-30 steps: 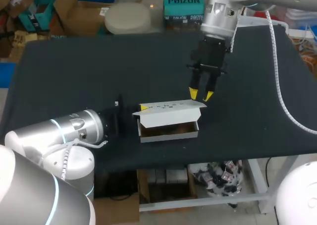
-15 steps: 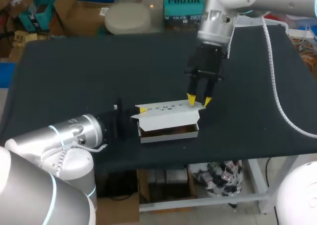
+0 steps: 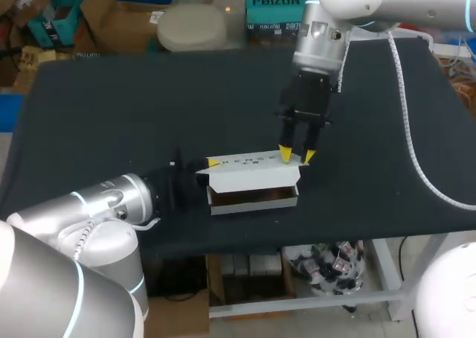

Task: Assemble the packaging by folding the flat box into shape, placing the metal phone stand inside, and closing the box properly

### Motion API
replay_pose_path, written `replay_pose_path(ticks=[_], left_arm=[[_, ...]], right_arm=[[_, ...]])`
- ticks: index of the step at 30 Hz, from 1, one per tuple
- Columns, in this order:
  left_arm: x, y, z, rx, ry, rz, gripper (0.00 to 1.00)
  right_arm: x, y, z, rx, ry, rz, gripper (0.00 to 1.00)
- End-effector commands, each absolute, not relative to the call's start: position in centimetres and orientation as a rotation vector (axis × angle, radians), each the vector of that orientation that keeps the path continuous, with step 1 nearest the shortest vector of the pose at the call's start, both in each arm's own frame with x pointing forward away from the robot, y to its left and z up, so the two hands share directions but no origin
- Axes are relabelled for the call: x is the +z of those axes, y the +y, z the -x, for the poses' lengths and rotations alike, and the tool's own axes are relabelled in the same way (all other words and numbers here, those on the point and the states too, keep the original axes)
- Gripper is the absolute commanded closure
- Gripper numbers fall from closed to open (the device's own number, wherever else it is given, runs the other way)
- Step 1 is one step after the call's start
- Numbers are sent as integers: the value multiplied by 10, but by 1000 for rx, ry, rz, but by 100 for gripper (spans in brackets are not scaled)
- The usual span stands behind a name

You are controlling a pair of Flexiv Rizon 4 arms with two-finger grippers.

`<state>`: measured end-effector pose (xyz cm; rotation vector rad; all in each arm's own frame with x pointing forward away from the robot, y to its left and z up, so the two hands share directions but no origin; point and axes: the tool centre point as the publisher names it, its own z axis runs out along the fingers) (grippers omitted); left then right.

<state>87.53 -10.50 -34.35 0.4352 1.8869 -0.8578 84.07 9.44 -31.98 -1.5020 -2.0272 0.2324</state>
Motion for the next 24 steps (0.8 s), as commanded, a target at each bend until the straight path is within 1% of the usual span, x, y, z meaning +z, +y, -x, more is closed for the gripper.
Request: replay_pose_path(ticks=[1, 4, 12, 18, 20, 23, 24], left_arm=[[-343, -99, -870, -866, 1870, -434, 75], [-343, -96, -868, -867, 1866, -434, 69], [-343, -87, -863, -860, 1868, -414, 61], [-341, -75, -856, -844, 1869, -383, 56], [-340, -69, -852, -835, 1870, -368, 52], [-338, -59, -847, -830, 1871, -342, 50], [-338, -56, -845, -832, 1871, -336, 47]], right_arm=[[-323, 96, -842, 238, -2024, 1501, 53], [-324, 95, -842, 238, -2022, 1502, 53], [-326, 97, -842, 234, -2026, 1498, 53], [-328, 99, -841, 225, -2029, 1495, 53], [-328, 100, -841, 221, -2031, 1495, 53], [-329, 101, -840, 215, -2033, 1496, 53], [-330, 101, -840, 213, -2034, 1498, 53]])
